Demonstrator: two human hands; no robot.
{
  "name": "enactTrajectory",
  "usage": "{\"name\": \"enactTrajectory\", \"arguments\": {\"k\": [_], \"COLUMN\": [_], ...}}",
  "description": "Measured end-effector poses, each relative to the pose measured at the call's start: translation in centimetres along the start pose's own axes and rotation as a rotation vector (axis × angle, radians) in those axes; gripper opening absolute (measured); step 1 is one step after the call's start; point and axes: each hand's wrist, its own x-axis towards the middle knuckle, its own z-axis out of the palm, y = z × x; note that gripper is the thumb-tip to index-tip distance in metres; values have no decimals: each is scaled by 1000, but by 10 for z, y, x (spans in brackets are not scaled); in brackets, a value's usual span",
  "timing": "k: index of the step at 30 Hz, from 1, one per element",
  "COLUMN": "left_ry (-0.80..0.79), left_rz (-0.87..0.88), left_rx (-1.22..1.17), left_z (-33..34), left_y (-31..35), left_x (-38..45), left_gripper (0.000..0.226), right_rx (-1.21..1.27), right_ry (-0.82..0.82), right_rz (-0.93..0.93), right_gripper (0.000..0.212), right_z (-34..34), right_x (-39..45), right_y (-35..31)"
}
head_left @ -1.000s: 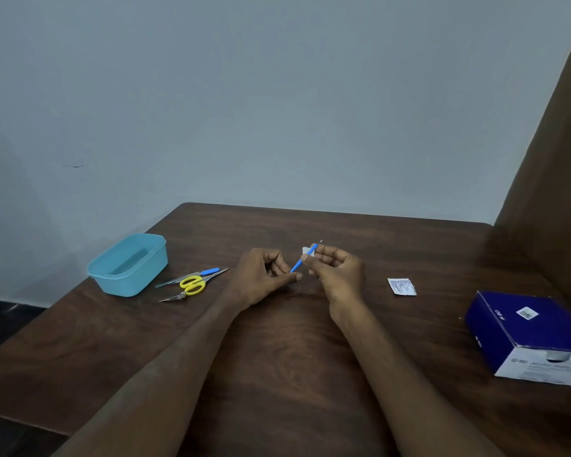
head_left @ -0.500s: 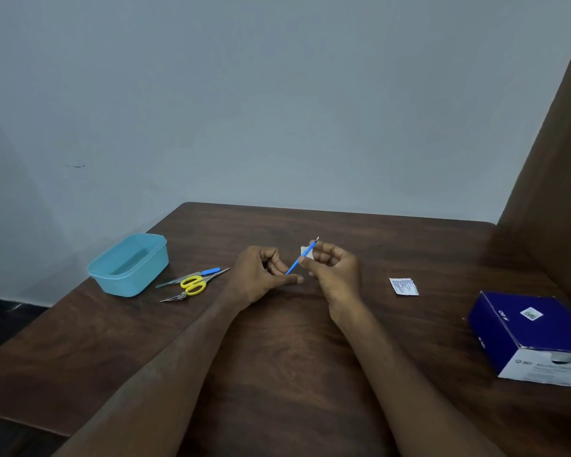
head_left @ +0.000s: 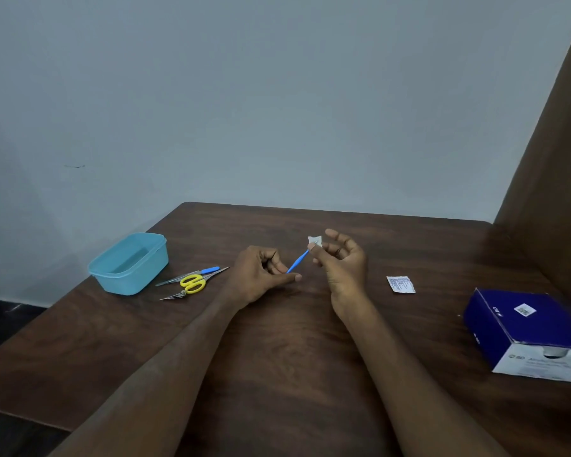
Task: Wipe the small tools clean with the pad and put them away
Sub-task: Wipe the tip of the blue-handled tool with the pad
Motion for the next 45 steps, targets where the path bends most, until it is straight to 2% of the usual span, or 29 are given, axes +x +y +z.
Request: {"name": "enactTrajectory", "arguments": {"k": [3, 6, 8, 11, 14, 21, 32, 36, 40, 43, 45], "left_ry": [0, 3, 8, 16, 20, -1, -21, -23, -15, -30, -39], "left_rz": [9, -3, -12, -13, -6, 15, 46, 44, 35, 26, 24], "left_rx": [3, -9, -17, -16, -31, -18, 13, 49, 65, 62, 53], "left_z": [-1, -1, -1, -1, -1, 0, -1, -1, -2, -1, -1], "left_y": [-1, -3, -3, -6, -7, -4, 2, 1, 2, 2, 0], "left_x": [1, 2, 3, 6, 6, 4, 3, 1, 0, 2, 3], "left_gripper": [33, 34, 33, 31, 30, 33, 9, 10, 11, 10, 10], "right_rx": [115, 200, 191, 51, -101, -77, 25, 14, 8, -11, -25], "right_ry": [20, 116, 116, 32, -17, 55, 55, 42, 20, 51, 77], "right_rz": [46, 1, -42, -94, -40, -24, -9, -21, 18, 30, 16], "right_gripper": [38, 25, 17, 11, 14, 27, 7, 25, 13, 14, 22], "right_z": [1, -5, -7, -4, 3, 4, 1, 2, -1, -2, -1], "right_x": [-1, 2, 4, -1, -10, -12, -5, -5, -6, -5, -4], "right_y": [-2, -6, -9, -4, 9, 7, 7, 9, 7, 7, 7]}}
